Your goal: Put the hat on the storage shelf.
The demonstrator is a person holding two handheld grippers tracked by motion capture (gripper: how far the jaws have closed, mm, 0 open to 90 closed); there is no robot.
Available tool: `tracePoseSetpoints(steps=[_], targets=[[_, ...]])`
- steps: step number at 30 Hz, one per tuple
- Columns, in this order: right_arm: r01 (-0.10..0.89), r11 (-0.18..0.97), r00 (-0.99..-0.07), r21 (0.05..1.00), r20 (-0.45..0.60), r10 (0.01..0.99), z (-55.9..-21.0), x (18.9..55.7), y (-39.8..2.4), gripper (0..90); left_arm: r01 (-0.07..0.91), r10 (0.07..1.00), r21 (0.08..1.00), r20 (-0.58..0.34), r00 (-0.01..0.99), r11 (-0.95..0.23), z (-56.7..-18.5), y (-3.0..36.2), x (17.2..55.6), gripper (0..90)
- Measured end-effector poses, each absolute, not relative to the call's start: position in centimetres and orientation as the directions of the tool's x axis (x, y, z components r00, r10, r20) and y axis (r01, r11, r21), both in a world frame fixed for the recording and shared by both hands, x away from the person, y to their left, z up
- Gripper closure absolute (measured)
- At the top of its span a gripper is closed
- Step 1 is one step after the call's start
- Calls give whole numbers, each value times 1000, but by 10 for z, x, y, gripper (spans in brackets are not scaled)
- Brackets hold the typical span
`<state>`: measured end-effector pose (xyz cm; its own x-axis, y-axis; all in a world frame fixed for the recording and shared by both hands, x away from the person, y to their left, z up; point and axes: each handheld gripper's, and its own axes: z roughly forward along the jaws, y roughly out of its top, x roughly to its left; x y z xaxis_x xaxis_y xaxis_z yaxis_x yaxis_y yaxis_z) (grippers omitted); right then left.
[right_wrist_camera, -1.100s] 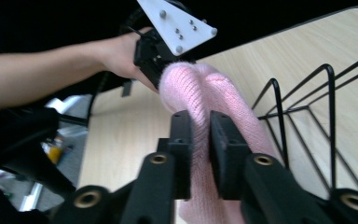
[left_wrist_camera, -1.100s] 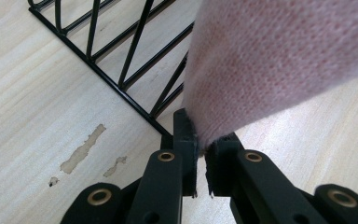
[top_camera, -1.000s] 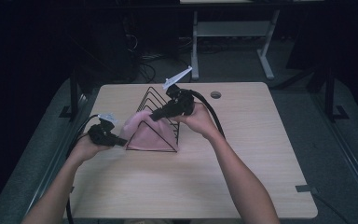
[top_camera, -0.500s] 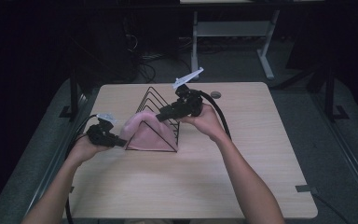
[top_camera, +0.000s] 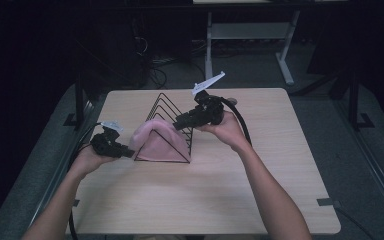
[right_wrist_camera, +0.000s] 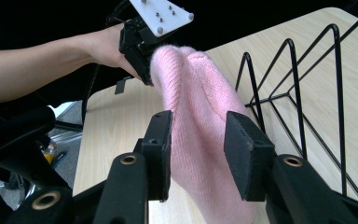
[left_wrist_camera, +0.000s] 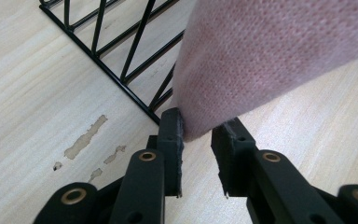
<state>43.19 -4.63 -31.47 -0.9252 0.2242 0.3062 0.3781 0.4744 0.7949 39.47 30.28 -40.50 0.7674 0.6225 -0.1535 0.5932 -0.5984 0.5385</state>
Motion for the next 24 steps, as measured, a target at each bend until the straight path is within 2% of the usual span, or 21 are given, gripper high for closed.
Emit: tracePoseSetpoints(steps=[4,10,14,24], targets=[[388,470,-920,793,302,251,-313,431,-55,586,583,621,547,-141,771,-600,-403,302,393,706],[405,466,-907,787,281,313,-309,429,-76,505,582,627,560,-136,767,-590,-399,301,389,669],[424,456,-893,782,276,356,-308,428,-90,434,581,631,569,-135,764,-582,-397,301,386,609],[452,438,-865,777,263,427,-312,422,-123,365,579,647,594,-124,752,-559,-387,305,375,466]])
